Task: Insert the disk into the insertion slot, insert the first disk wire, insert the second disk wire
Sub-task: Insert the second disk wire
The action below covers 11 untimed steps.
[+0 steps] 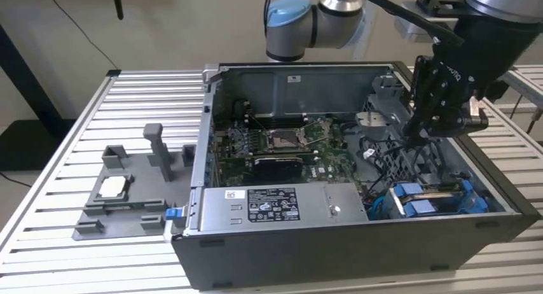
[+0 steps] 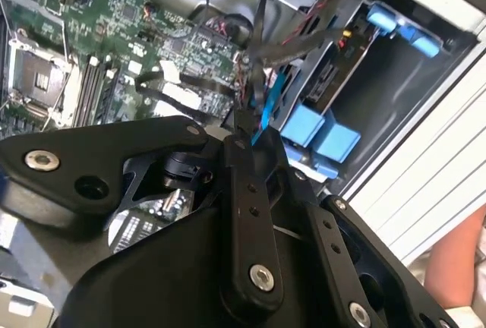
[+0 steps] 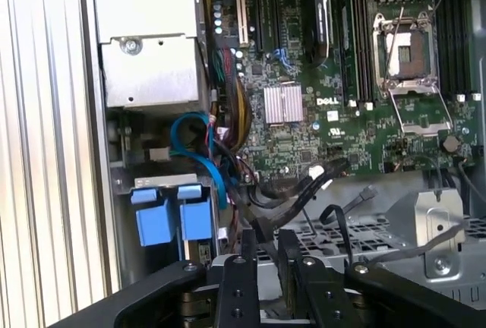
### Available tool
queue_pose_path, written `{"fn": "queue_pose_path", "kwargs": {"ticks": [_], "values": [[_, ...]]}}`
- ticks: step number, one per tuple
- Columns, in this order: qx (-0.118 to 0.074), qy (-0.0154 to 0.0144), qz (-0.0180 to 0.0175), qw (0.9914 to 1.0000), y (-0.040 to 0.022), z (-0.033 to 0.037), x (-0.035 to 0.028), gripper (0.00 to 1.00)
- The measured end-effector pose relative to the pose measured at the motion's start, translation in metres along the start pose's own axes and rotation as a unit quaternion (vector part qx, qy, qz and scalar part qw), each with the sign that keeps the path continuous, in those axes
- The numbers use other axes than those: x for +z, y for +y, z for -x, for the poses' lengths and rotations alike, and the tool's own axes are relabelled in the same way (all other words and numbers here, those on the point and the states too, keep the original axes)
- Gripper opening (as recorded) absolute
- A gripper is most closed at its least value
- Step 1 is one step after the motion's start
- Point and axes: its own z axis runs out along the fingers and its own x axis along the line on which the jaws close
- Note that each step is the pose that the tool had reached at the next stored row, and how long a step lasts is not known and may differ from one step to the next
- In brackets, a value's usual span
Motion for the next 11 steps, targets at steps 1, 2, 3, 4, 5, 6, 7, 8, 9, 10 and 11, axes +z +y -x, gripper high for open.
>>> {"fn": "queue_pose_path", "kwargs": {"ticks": [1,2,3,4,5,6,7,8,9,10,11], "values": [[-0.001,0.0000,0.0000,1.00000,0.0024,-0.0002,0.0002,0.26],[-0.001,0.0000,0.0001,1.00000,0.0033,-0.0004,0.0002,0.26],[-0.001,0.0000,0.0001,1.00000,0.0033,-0.0004,0.0002,0.26],[-0.001,0.0001,0.0001,1.00000,0.0033,-0.0004,0.0002,0.26],[-0.001,0.0028,-0.0005,1.00000,0.0042,0.0011,0.0006,0.26],[-0.003,0.0100,-0.0022,0.99994,0.0043,0.0028,0.0019,0.26],[-0.006,0.0138,-0.0037,0.99988,0.0048,0.0041,0.0026,0.26],[-0.008,0.0163,-0.0049,0.99982,0.0049,0.0051,0.0031,0.26],[-0.012,0.0182,-0.0061,0.99974,0.0050,0.0060,0.0039,0.26],[-0.016,0.0199,-0.0075,0.99964,0.0051,0.0072,0.0048,0.26],[-0.021,0.0211,-0.0092,0.99951,0.0051,0.0084,0.0057,0.26]]}}
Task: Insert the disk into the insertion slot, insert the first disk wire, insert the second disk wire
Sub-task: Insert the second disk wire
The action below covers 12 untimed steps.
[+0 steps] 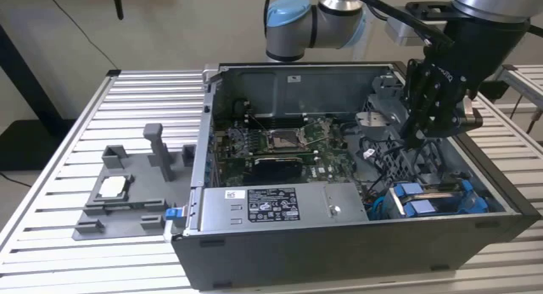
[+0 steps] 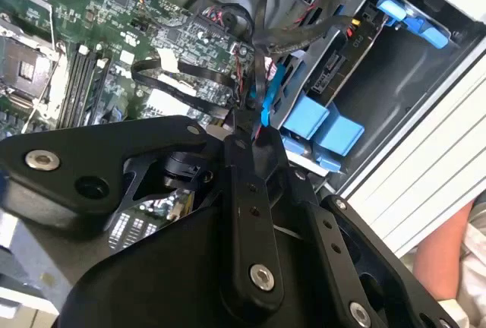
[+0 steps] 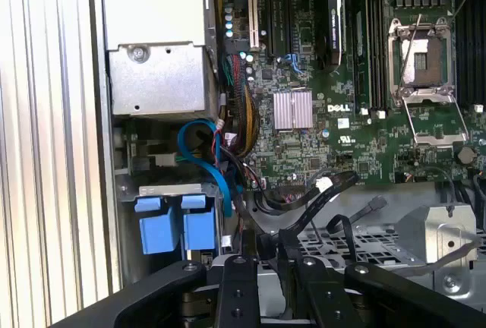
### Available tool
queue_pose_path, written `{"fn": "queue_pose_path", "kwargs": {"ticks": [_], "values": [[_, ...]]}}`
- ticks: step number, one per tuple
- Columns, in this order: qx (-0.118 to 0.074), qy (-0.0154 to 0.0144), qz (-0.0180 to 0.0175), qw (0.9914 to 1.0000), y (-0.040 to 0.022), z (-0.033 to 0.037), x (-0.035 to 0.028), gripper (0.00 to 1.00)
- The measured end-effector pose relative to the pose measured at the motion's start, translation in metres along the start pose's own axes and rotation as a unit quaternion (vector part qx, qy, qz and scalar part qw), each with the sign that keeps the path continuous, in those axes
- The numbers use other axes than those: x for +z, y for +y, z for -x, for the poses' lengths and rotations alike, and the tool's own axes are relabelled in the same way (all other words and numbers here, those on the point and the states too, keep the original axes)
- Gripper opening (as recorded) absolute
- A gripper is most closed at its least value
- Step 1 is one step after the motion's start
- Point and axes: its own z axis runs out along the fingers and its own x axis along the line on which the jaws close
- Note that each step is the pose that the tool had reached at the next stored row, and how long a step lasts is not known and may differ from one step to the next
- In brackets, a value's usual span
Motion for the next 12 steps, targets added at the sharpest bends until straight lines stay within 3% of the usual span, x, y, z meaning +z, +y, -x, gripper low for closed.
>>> {"fn": "queue_pose_path", "kwargs": {"ticks": [3,12], "values": [[-0.016,0.0021,-0.0048,0.99986,0.0001,0.0036,0.0024,0.26],[-0.058,0.0108,-0.0061,0.99823,0.0045,0.0045,0.0032,0.26]]}}
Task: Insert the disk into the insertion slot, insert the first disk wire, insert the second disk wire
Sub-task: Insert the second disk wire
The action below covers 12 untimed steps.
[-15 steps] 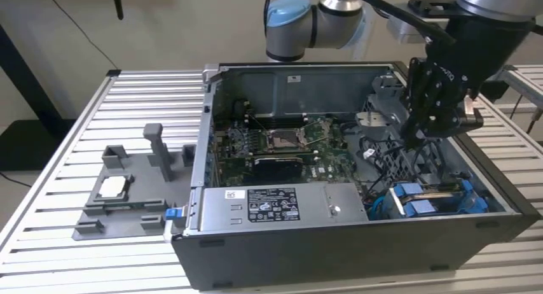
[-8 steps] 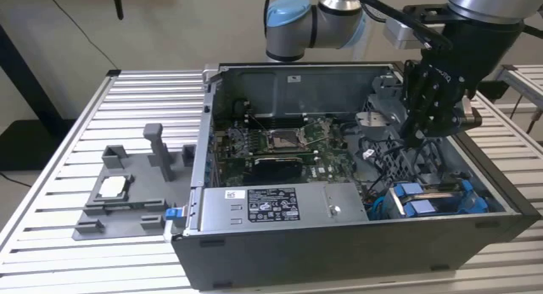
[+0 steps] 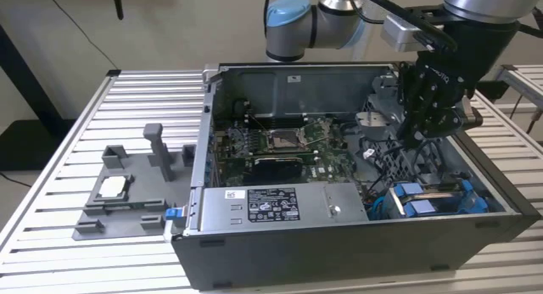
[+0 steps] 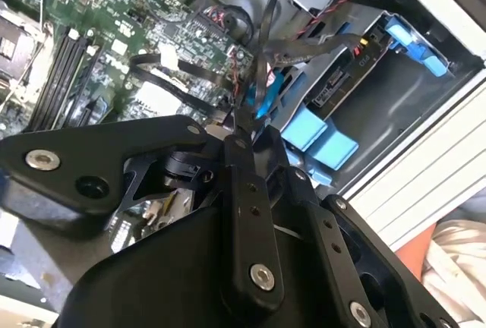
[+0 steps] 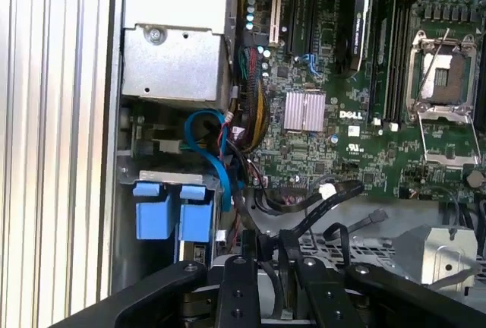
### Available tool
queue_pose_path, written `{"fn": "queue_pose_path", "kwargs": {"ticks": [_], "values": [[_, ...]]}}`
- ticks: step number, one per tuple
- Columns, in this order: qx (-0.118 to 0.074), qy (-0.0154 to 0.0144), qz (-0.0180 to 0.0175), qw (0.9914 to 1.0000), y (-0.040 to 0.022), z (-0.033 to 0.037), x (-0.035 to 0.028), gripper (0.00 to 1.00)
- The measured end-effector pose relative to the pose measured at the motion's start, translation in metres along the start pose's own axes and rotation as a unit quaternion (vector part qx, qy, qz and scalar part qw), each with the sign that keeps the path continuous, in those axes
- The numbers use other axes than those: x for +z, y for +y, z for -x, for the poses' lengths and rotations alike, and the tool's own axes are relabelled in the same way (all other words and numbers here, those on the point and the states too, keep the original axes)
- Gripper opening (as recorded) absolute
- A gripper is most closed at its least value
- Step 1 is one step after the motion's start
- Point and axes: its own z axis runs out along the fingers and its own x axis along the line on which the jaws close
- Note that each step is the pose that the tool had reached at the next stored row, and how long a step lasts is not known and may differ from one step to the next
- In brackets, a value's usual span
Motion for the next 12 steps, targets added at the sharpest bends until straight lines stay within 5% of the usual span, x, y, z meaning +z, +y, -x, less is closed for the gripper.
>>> {"fn": "queue_pose_path", "kwargs": {"ticks": [12], "values": [[-0.020,0.0037,-0.0185,0.99963,0.0111,0.0026,0.0011,0.26]]}}
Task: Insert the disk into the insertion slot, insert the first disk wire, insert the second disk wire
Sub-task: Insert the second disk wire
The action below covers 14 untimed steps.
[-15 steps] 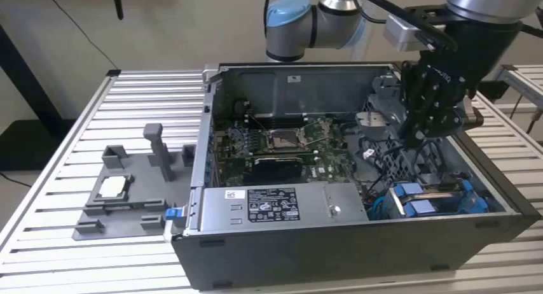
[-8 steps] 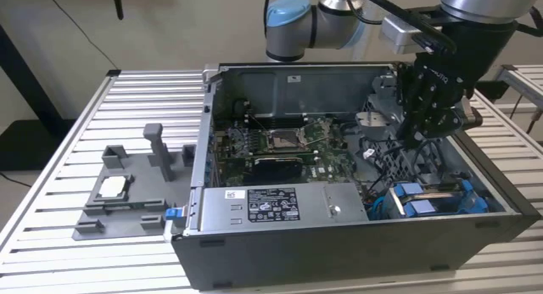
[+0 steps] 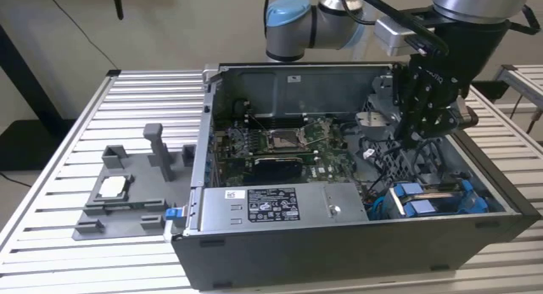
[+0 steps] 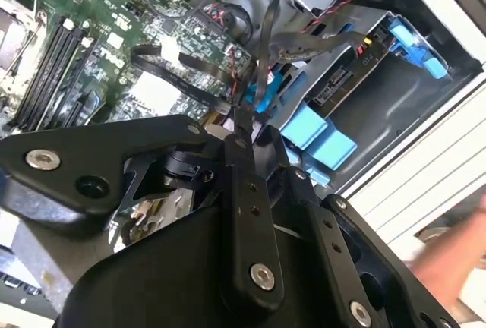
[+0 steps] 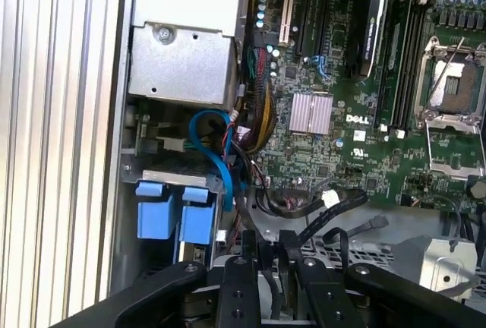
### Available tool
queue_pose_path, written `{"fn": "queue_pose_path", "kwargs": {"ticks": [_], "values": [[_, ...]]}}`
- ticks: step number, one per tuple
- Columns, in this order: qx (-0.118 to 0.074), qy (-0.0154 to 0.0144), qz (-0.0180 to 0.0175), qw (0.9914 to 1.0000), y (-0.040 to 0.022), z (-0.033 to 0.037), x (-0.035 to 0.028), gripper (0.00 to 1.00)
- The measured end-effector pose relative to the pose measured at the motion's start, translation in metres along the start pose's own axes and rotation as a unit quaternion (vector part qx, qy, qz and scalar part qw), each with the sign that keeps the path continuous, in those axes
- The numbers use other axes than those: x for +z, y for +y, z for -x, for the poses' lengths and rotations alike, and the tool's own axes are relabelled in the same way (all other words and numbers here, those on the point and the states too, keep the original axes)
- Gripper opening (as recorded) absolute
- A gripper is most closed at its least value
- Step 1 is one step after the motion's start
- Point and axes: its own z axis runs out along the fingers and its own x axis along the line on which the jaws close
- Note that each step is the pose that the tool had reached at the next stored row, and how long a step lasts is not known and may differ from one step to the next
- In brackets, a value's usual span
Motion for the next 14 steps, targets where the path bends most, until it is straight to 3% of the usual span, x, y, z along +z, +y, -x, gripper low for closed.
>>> {"fn": "queue_pose_path", "kwargs": {"ticks": [2,3,7,8,9,10,13,14], "values": [[0.000,0.0016,-0.0026,1.00000,0.0044,0.0017,0.0005,0.26],[-0.001,0.0046,-0.0027,0.99999,0.0061,0.0026,0.0008,0.26],[-0.004,0.0279,-0.0003,0.99960,0.0084,0.0048,0.0011,0.26],[-0.005,0.0314,-0.0004,0.99949,0.0085,0.0052,0.0011,0.26],[-0.007,0.0338,-0.0019,0.99940,0.0086,0.0057,0.0011,0.26],[-0.008,0.0353,-0.0061,0.99932,0.0087,0.0067,0.0012,0.26],[-0.011,0.0368,-0.0179,0.99910,0.0089,0.0098,0.0012,0.26],[-0.011,0.0372,-0.0194,0.99906,0.0095,0.0101,0.0011,0.26]]}}
